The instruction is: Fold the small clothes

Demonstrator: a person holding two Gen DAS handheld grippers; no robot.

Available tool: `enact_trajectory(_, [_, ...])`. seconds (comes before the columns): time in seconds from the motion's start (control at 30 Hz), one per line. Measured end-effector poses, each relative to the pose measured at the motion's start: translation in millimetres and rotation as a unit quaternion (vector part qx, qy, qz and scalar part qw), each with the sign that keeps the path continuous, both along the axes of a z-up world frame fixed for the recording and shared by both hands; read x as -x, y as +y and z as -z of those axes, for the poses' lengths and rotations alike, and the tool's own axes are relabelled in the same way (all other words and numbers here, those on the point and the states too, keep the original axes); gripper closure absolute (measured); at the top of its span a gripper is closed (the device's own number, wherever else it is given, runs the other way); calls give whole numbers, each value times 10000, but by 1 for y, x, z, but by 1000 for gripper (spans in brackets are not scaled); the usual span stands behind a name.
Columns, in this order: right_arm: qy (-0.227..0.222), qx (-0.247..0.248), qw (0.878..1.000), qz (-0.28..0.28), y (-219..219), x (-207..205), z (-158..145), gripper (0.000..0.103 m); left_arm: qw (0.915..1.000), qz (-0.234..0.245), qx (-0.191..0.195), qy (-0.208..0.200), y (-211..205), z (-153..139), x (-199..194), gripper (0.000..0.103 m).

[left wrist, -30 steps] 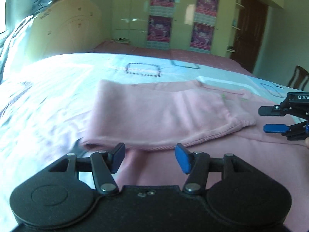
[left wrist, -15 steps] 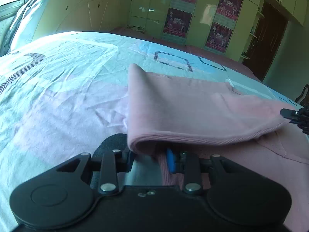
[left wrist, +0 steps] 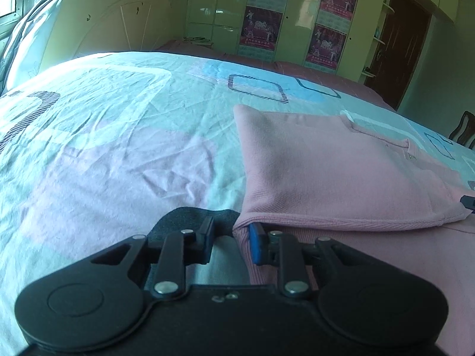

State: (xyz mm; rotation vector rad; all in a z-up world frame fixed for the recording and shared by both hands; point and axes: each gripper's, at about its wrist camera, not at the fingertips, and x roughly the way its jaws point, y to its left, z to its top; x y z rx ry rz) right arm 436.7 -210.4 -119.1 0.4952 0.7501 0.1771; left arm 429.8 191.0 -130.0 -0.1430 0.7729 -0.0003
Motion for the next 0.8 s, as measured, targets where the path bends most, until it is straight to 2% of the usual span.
enact_trajectory(0.07, [-44,-8,10000,12,0,-2,-3,98,10000,16,-28,14,-1,0,-3,80])
enact_trajectory(0.23, [445,-389,9982,-15,-9,-7,14,97,9999,118,-123,15,-4,0,-6,78])
enact_trajectory(0.33, [351,-601,9975,92,-17,-4,11,64,9998,163,-146,-41,-4,1,-2,78])
enact_trajectory(0.37, [392,-667,9969,137,-19,-6,12,64,9998,151,-105,-63,-3,2,-1,78])
enact_trajectory(0.43, [419,-807,9957,156,-22,-11,14,64,9998,123,-59,-152,-3,0,3,78])
enact_trajectory(0.47, [399,-777,9961,119,-22,-12,14,74,9996,133,-62,-241,-4,-1,6,78])
enact_trajectory(0.5, [427,-663,9969,26,-19,-15,14,89,9994,151,-112,-276,-5,-1,7,81])
enact_trajectory(0.53, [476,-504,9976,-50,-16,-17,13,98,9995,179,-179,-166,-7,1,5,82])
enact_trajectory(0.63, [121,-212,9992,-315,-5,-18,-9,98,9998,147,-96,-91,-6,2,0,88])
enact_trajectory(0.7, [-458,-111,9977,-493,5,-18,-43,98,9999,74,-3,-110,-5,2,-1,93])
enact_trajectory(0.8, [-1614,31,9841,-744,16,-5,-101,98,9996,-64,25,-263,-7,4,6,93])
